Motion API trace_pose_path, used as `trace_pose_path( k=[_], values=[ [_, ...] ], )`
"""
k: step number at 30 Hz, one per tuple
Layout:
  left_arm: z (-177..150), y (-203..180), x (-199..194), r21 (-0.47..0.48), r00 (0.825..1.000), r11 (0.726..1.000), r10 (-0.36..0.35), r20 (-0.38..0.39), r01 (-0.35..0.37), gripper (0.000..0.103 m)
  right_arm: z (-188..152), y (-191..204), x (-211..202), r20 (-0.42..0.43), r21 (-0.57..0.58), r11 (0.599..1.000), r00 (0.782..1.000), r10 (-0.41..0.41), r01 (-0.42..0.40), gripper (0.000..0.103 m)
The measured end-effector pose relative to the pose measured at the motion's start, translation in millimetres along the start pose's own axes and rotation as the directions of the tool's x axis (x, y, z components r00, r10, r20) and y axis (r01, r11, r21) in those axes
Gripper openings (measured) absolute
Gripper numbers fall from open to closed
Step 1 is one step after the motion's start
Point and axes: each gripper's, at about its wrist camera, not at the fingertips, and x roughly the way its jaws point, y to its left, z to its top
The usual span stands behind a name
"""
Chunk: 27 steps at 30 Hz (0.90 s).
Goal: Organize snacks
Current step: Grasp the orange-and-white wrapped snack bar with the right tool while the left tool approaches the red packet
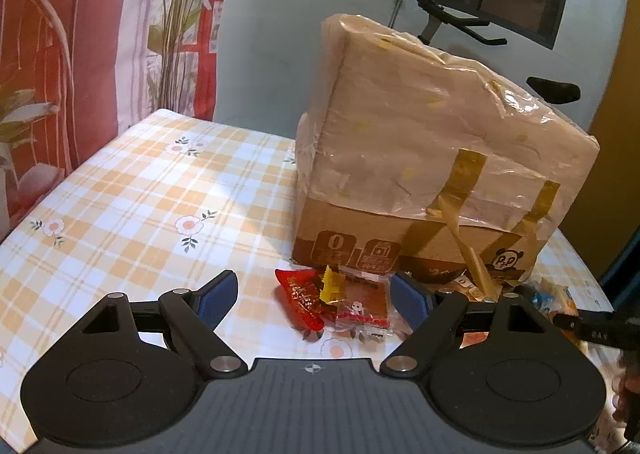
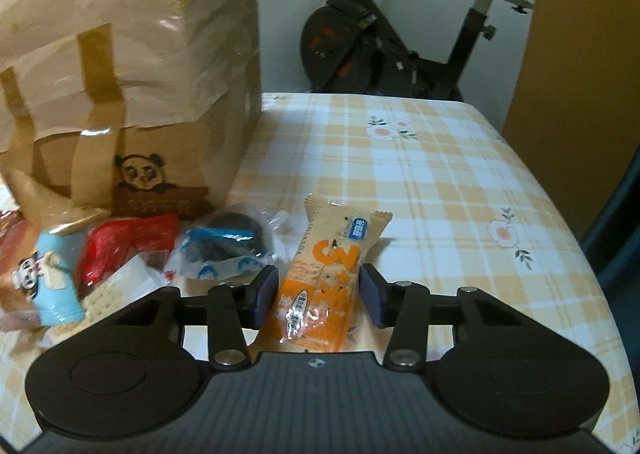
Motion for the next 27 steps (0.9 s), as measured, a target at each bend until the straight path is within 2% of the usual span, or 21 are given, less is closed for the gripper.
trace_pose_path(
  k=[5, 8, 16, 23, 27],
  values=[
    [-2, -5, 5, 0.014, 1.0, 1.0, -0.008, -0.022, 0.008, 0.085, -6, 0, -2, 0.01, -0.003, 1.0, 1.0, 0.016, -0.016, 0.047],
    [-4, -4, 6, 0.016, 0.999, 1.0, -0.011, -0.034, 0.011, 0.085, -4, -2, 4, 0.013, 0.011, 1.0, 1.0, -0.016, 0.015, 0.047],
    [-7, 5, 14, -0.025, 0.997, 1.0, -0.003, -0.075, 0.001, 0.076, -19, 0, 11, 0.08, -0.024, 0.999, 0.996, -0.036, 0.038, 0.044],
    [3, 18, 27, -0.067, 0.995, 0.998, -0.017, -0.102, 0.01, 0.059, -20, -1, 11, 0.089, -0.02, 0.999, 0.996, -0.029, 0.03, 0.044],
    [14, 25, 38, -0.058, 0.996, 0.998, -0.005, -0.093, 0.0, 0.055, -20, -1, 11, 0.091, -0.018, 0.999, 0.996, -0.027, 0.029, 0.044]
  ],
)
